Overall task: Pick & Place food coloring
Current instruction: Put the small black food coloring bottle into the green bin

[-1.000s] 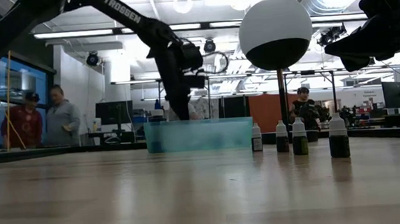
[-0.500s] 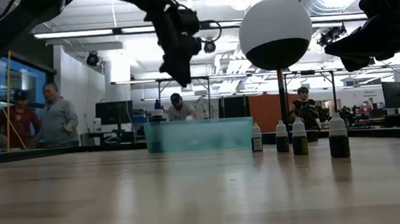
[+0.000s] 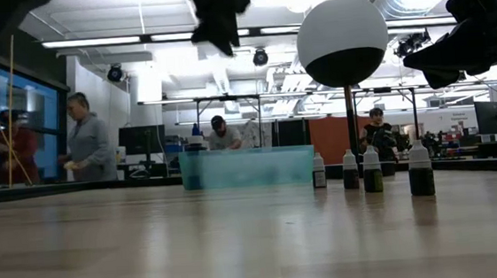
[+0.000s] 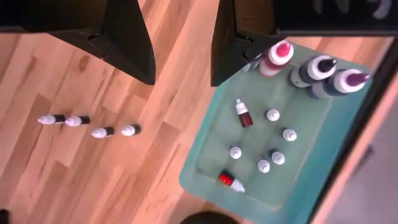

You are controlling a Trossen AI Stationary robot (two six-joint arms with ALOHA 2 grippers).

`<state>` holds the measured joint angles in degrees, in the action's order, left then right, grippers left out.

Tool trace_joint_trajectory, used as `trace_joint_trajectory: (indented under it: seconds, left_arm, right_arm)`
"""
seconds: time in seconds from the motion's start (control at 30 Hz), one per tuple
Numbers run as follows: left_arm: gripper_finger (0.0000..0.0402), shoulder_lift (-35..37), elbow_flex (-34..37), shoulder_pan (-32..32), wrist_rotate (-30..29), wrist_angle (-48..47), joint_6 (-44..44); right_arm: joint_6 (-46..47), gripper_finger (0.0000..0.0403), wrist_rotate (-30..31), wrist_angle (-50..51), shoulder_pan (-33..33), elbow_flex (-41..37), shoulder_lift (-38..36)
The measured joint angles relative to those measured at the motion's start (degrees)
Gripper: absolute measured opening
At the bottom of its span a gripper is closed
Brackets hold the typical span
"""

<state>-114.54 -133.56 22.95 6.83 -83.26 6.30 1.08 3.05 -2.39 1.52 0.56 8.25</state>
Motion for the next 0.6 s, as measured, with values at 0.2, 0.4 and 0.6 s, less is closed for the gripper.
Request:
trace_joint_trajectory:
  seconds: [0.2, 0.4, 0.6]
  left_arm:
    - [0.0151, 5.42, 0.07, -6.12, -6.73, -1.59, 3.59]
    - [0.0151, 8.92, 0.07, -12.43, -14.66, -2.65, 8.08]
    - [0.0151, 9.07, 0.47, -18.06, -17.12, -2.53, 11.75]
  right_arm:
    - [-0.01, 0.0, 0.0, 0.01, -0.02, 0.0, -0.01]
    - [-0.02, 0.0, 0.0, 0.0, 0.0, 0.02, -0.02]
    - [-0.01, 0.0, 0.0, 0.01, -0.01, 0.01, -0.01]
